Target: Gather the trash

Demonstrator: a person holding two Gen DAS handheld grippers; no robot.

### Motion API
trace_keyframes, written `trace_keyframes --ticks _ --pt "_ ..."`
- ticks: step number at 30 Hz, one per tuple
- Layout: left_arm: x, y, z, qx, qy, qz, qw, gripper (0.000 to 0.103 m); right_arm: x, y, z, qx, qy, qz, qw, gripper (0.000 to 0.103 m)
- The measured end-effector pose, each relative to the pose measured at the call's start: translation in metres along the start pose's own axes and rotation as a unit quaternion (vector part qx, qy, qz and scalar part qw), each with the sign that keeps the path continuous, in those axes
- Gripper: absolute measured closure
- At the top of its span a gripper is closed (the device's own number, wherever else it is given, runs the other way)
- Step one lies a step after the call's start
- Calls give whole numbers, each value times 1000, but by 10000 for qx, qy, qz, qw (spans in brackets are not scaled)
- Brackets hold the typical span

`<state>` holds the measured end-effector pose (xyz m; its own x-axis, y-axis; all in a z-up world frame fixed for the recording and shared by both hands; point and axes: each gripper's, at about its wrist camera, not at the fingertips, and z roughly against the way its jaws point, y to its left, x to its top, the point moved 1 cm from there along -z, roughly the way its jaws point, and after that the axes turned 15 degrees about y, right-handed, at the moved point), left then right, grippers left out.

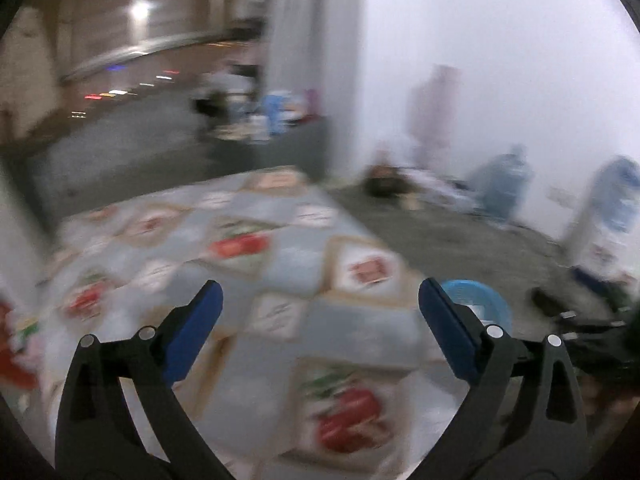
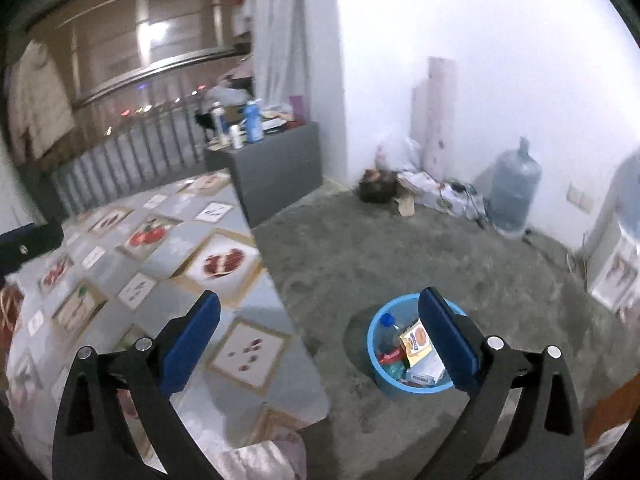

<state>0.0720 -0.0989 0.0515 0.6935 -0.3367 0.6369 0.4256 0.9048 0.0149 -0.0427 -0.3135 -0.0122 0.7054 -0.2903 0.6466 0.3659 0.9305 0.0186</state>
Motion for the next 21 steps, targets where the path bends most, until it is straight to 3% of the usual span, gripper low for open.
trace_keyframes --ticks 3,5,8,11,14,21 --pt "-25 10 12 490 -124 181 9986 9 -7 24 9 -110 89 484 9987 7" --pt "-39 17 13 694 77 341 9970 9 -13 39 11 -82 172 761 9969 7" --pt "-57 27 10 626 409 562 9956 9 -25 56 8 11 376 1194 9921 7" --pt "-79 40 3 380 748 1106 9903 9 -35 69 0 -136 621 1448 9874 7" --pt "-94 41 -5 423 869 1400 9854 9 -44 73 -8 -218 903 1526 9839 7" --pt "-104 34 -20 581 1056 1412 9826 9 -55 67 -25 -370 1366 1459 9791 7"
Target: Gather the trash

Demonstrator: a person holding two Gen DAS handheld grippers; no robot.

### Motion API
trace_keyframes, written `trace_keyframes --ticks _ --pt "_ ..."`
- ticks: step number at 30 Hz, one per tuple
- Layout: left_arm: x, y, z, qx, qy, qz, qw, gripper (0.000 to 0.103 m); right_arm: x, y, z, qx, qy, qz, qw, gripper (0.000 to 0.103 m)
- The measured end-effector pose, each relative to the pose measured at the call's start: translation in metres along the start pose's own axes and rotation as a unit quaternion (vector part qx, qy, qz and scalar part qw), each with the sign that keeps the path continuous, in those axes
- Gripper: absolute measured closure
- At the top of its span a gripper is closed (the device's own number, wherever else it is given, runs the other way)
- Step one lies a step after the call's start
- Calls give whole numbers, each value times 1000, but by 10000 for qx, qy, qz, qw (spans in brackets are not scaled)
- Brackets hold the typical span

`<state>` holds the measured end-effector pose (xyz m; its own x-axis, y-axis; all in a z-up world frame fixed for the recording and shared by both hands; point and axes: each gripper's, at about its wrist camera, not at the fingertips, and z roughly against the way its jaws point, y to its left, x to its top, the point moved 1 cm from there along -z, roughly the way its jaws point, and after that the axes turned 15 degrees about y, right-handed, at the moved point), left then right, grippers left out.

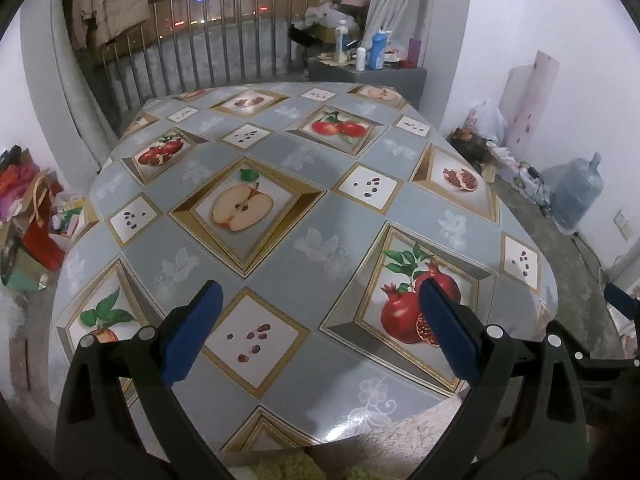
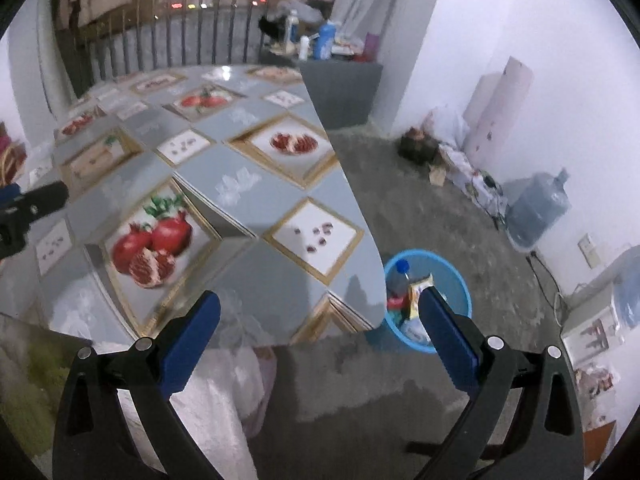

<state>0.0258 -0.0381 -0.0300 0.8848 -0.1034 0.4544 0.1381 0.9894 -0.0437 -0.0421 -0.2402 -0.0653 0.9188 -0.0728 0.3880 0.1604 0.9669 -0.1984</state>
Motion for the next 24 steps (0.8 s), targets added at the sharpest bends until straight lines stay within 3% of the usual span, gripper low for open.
trace_keyframes --ticks 11,24 --pt "6 -1 -8 236 318 127 9991 9 -7 -19 -11 -119 285 -358 9989 7" --pt "5 -6 -8 236 435 84 9987 9 -7 -33 -11 -162 312 -495 9982 7"
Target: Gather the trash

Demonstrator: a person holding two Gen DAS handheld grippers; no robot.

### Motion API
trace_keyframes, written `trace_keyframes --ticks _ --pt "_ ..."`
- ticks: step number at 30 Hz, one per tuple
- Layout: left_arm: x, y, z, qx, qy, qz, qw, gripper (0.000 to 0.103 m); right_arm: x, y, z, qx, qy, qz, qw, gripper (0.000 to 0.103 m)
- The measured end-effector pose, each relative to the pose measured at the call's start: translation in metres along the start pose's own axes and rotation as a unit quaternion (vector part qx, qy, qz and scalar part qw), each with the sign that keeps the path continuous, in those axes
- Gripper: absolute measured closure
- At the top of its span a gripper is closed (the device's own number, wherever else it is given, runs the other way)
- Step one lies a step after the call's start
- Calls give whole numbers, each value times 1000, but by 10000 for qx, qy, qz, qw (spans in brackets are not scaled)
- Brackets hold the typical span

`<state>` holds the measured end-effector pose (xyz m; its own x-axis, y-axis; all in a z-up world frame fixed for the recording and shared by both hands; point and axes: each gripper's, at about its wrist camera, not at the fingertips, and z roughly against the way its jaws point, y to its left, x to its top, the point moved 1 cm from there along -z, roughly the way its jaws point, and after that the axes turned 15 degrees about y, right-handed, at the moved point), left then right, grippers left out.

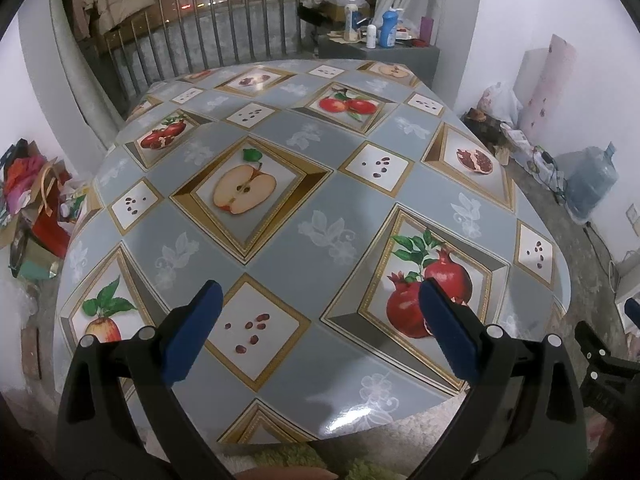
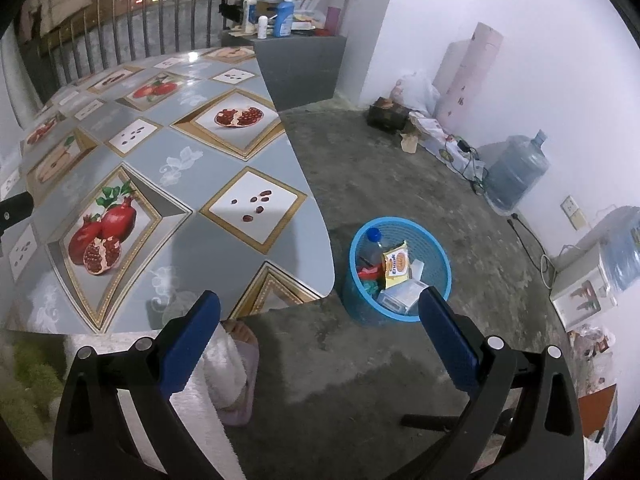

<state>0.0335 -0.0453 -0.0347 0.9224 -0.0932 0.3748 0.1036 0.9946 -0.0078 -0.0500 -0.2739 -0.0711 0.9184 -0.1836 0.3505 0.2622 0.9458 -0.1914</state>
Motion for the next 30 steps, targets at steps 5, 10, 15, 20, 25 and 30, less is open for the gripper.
trace_keyframes --ticks 5,10,15,20,25,30 --pt "0 0 0 -9 5 -10 10000 9 0 -1 1 15 -27 -5 10000 7" --pt "0 0 0 -22 -7 1 10000 9 2 0 5 43 -79 -33 10000 7" --pt "3 0 0 -77 -25 21 10000 9 5 0 10 80 -136 -131 9998 7" --pt "5 1 2 -135 -25 58 9999 9 6 2 13 154 -176 -174 9996 7" --pt "5 1 2 -101 -10 54 9999 9 9 0 12 234 -197 -272 9992 7" --pt "7 9 -1 -118 50 183 9997 9 10 1 10 308 -193 -360 9987 7"
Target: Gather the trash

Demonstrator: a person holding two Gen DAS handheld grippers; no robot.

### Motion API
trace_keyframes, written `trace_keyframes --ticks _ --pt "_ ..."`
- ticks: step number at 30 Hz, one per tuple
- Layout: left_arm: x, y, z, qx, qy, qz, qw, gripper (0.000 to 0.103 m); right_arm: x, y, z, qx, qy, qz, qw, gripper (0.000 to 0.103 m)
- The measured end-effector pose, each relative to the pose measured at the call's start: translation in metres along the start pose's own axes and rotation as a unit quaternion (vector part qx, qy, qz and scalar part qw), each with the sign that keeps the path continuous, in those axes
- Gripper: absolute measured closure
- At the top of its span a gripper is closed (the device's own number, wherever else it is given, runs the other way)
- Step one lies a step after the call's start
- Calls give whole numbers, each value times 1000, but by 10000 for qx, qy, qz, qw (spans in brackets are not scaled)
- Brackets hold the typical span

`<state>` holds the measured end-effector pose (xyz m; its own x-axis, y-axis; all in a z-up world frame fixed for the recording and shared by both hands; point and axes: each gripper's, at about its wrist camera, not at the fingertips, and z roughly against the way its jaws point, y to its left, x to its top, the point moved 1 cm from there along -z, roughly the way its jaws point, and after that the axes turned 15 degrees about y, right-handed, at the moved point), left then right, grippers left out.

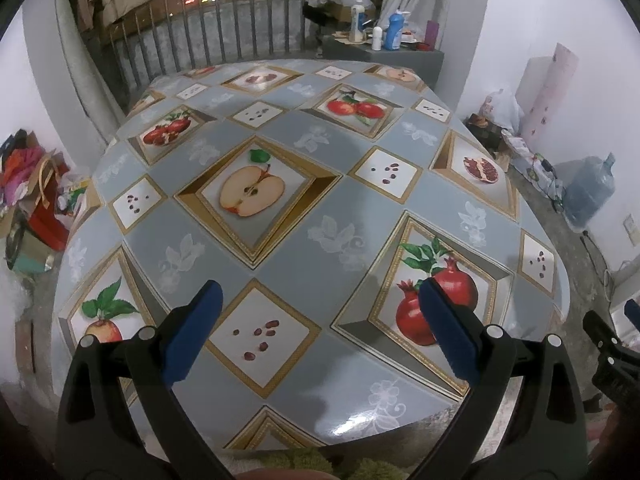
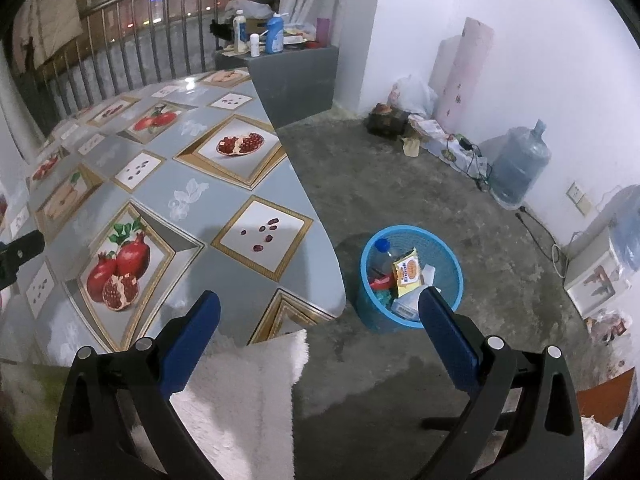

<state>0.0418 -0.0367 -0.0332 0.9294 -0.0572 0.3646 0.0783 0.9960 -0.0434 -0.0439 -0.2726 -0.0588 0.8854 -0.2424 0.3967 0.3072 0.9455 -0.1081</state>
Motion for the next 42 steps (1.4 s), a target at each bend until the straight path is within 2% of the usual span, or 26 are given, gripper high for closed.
trace_keyframes --ticks 42 --pt "-6 -5 11 -58 -145 -26 9999 9 -7 -3 11 -78 -196 163 9996 7"
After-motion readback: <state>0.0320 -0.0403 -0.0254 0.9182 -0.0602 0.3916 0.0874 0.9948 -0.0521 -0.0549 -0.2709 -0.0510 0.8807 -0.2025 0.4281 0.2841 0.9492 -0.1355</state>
